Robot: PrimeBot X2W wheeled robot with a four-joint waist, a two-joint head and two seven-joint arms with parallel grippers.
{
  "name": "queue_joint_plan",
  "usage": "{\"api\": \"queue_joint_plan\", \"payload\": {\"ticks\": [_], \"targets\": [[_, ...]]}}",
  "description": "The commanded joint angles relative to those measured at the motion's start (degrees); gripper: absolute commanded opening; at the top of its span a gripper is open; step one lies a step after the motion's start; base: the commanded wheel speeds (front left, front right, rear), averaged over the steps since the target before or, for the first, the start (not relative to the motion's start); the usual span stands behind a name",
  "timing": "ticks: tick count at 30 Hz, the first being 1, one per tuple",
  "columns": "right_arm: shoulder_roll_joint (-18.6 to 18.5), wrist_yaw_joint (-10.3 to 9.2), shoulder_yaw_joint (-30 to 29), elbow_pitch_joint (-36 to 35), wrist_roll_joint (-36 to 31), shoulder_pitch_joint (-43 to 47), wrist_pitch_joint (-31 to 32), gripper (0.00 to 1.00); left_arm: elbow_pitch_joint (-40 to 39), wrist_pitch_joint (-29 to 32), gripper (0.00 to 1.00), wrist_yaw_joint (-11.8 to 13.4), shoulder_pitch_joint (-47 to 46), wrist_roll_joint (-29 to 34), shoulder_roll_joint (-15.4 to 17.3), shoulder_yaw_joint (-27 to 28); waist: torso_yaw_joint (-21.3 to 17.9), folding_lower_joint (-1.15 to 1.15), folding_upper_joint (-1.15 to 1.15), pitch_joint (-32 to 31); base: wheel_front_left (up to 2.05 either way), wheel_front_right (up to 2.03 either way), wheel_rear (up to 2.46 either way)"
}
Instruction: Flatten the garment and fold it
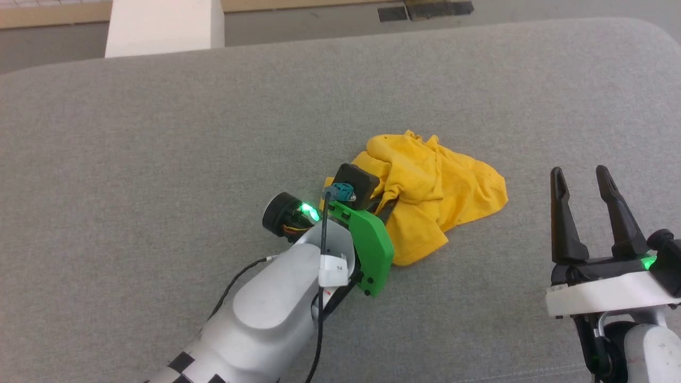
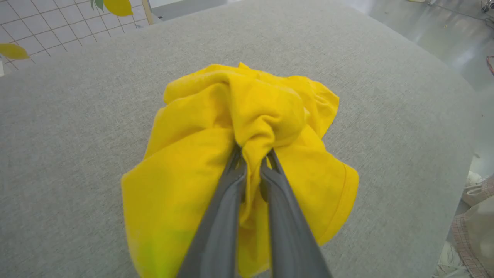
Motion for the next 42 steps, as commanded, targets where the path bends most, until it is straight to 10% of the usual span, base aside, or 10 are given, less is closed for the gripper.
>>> {"api": "queue_joint_plan", "payload": {"ticks": [1,2,3,15,29,34,42], "targets": [[0.04,-0.09,-0.03,0.0,0.44,-1.06,-0.44,1.0,1.18,-0.2,0.29,-0.38,-0.1,-0.49,-0.41,0.15,-0.24,0.0,0.0,1.24,0.0,0.0,0.0],[0.04,-0.09,-0.18,0.05,0.42,-1.16,-0.49,1.0,2.15,-0.51,0.81,-0.53,-0.44,-0.73,-0.71,0.21,0.0,0.0,0.0,1.42,0.0,0.0,0.0],[0.04,-0.09,-0.28,0.13,0.41,-1.25,-0.5,1.0,2.8,-0.83,1.0,-0.67,-0.69,-1.05,-0.92,0.4,0.21,0.0,0.0,1.44,0.0,0.0,0.0],[0.04,-0.09,-1.39,0.8,-0.07,0.13,0.27,1.0,-1.26,-8.85,1.0,-0.69,0.53,-4.95,-1.01,4.27,4.91,0.0,0.0,-4.7,0.0,0.0,0.0],[0.04,-0.09,-2.8,0.43,0.37,5.56,2.93,1.0,-31.58,-20.07,1.0,14.11,26.47,5.66,16.01,18.02,7.27,0.0,0.0,-7.96,0.0,0.0,0.0],[0.04,-0.09,-2.98,1.62,0.97,7.57,3.51,1.0,-36.84,-20.09,1.0,16.01,39.04,9.55,14.76,25.11,7.32,0.0,0.0,-8.1,0.0,0.0,0.0],[0.04,-0.09,-5.1,5.73,3.7,8.66,3.55,1.0,-36.08,-20.1,1.0,12.33,45.04,13.57,10.19,29.65,8.41,0.0,0.0,-7.87,0.0,0.0,0.0]]}}
